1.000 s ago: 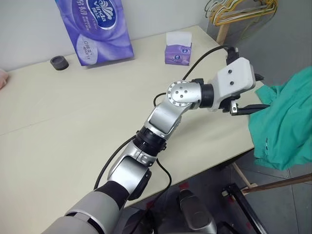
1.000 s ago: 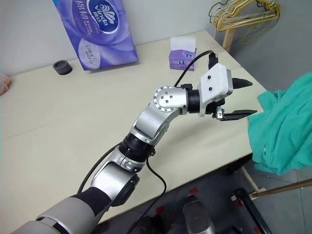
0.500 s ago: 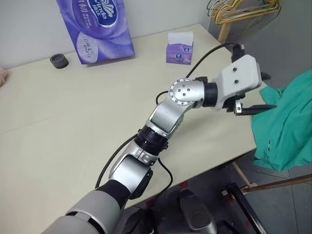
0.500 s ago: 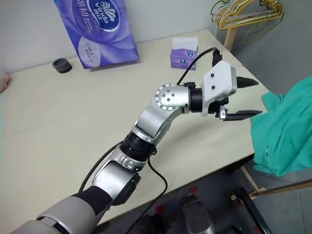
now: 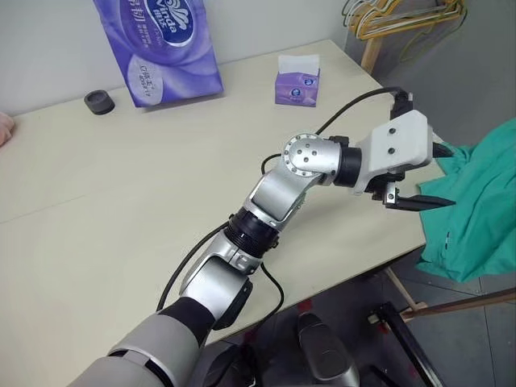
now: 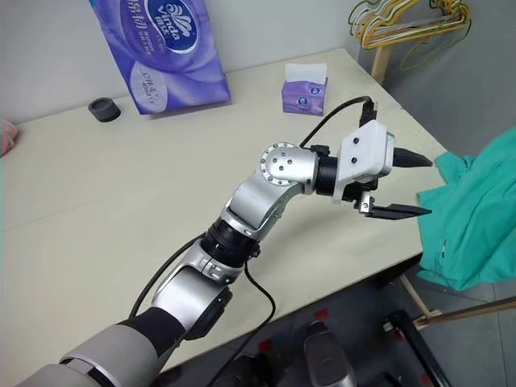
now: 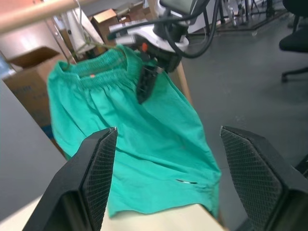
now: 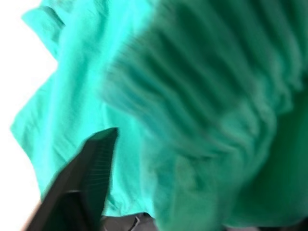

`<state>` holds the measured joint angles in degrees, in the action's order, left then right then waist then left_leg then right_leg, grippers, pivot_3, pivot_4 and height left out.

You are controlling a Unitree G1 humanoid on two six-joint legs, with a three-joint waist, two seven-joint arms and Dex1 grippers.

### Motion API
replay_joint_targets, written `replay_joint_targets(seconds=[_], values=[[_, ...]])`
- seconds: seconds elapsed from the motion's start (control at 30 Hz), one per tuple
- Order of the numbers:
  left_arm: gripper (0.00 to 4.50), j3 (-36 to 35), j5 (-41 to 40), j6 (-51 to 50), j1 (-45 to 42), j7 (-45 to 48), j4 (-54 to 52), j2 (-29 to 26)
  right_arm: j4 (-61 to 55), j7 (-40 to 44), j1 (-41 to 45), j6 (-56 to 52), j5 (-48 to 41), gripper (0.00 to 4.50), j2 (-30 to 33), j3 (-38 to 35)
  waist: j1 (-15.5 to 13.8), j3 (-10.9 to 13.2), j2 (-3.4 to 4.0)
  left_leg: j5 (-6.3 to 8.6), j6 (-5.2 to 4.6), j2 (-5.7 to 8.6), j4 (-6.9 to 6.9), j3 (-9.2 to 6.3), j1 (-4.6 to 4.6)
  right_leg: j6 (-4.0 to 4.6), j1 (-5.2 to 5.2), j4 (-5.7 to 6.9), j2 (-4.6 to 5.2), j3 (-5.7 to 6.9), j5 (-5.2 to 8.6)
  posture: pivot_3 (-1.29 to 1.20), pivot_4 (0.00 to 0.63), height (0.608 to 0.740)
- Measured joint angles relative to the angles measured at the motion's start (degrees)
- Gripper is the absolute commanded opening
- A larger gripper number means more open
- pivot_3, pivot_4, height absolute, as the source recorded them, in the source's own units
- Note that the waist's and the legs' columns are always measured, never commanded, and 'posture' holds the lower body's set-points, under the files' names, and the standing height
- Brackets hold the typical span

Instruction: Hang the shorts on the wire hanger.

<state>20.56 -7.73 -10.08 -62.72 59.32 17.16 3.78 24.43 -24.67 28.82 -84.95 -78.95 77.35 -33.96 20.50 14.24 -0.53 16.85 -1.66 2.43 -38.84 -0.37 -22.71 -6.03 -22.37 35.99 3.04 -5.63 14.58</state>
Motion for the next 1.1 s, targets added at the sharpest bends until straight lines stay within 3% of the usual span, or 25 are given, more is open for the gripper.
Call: replay_joint_targets(seconds=[0.43,0.7,0.97,1.1], values=[[3.62,-3.0,-1.1,-0.4,-3.2,-2.7,5.5,2.4,-9.1,1.9,6.0,-5.9,10.7,4.47,-2.7,-3.0,0.0,-0.3,0.48,0.00,0.00,0.01,0.00,0.09,-0.03,-0.06,-0.08,0.01,0.01,-0.07,-0.03,-0.42,0.209,0.740],[3.62,-6.3,-2.3,-0.1,-5.1,-5.2,7.9,3.5,-17.2,2.7,7.4,-7.1,13.4,4.47,-3.0,-5.4,0.0,-0.4,0.69,0.00,-0.01,0.02,-0.04,0.27,-0.26,0.05,-0.67,0.24,0.03,-0.24,-0.33,-0.41,0.189,0.740],[3.62,-7.5,-2.4,0.3,-5.2,-6.8,9.3,3.2,-25.8,16.2,4.7,-7.1,12.5,4.47,9.2,-4.2,0.0,-0.4,0.74,-0.01,0.00,0.09,-0.11,0.38,-0.21,-0.19,-0.94,0.86,0.07,-0.37,-0.15,-0.39,0.178,0.740],[3.62,-7.5,-2.4,0.4,-5.2,-7.6,9.4,2.5,-28.4,22.2,7.8,-6.0,12.5,4.47,9.8,1.5,0.4,-0.5,0.75,-0.01,0.00,0.10,-0.14,0.61,-0.17,-0.21,-0.94,0.89,0.07,-0.62,-0.16,-0.36,0.167,0.740]])
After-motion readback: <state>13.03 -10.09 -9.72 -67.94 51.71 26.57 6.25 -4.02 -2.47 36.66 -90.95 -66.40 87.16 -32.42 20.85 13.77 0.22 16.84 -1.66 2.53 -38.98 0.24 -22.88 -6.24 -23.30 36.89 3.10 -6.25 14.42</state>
